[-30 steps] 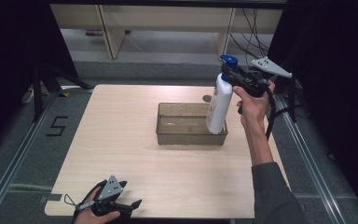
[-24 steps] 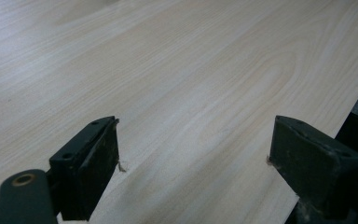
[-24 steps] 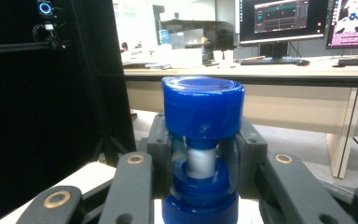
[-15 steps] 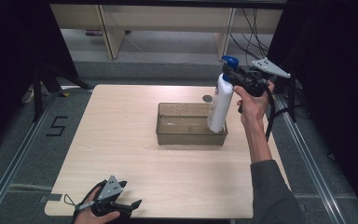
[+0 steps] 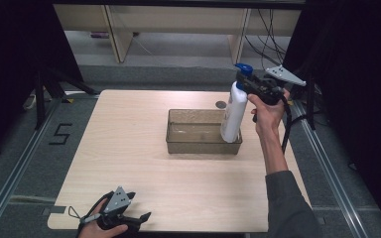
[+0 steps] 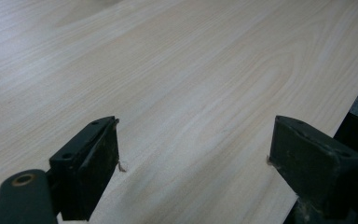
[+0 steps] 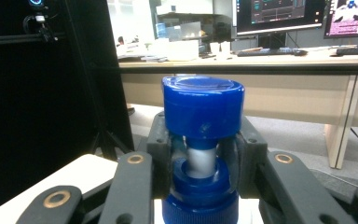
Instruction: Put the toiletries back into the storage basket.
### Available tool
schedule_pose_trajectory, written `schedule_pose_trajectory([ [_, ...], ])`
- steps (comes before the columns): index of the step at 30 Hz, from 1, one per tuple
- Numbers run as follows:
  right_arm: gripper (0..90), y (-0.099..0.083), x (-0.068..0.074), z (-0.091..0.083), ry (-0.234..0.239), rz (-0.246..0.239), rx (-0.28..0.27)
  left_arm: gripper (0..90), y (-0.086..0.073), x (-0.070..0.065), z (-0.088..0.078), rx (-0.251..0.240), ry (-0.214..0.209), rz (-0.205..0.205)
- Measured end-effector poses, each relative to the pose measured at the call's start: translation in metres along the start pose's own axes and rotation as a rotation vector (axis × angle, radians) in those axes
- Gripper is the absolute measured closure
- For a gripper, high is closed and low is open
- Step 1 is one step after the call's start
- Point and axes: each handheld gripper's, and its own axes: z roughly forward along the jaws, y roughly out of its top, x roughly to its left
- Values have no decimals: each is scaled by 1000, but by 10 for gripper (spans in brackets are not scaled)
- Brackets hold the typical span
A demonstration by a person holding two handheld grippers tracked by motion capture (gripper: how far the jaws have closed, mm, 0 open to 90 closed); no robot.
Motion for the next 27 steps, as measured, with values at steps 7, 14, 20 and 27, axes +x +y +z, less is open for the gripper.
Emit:
schedule_pose_trajectory([
  [7,661,-7,-3,2,2,-2,-6,151,0,0,1,-11,-11,-13],
  [14,661,-12,-3,2,8,5,-2,151,0,-1,1,-19,-10,-22],
  [20,661,-20,-8,2,1,23,5,151,0,0,0,-19,-7,-20],
  [27,661,-29,-13,1,-3,25,21,151,0,0,0,-14,-4,-19],
])
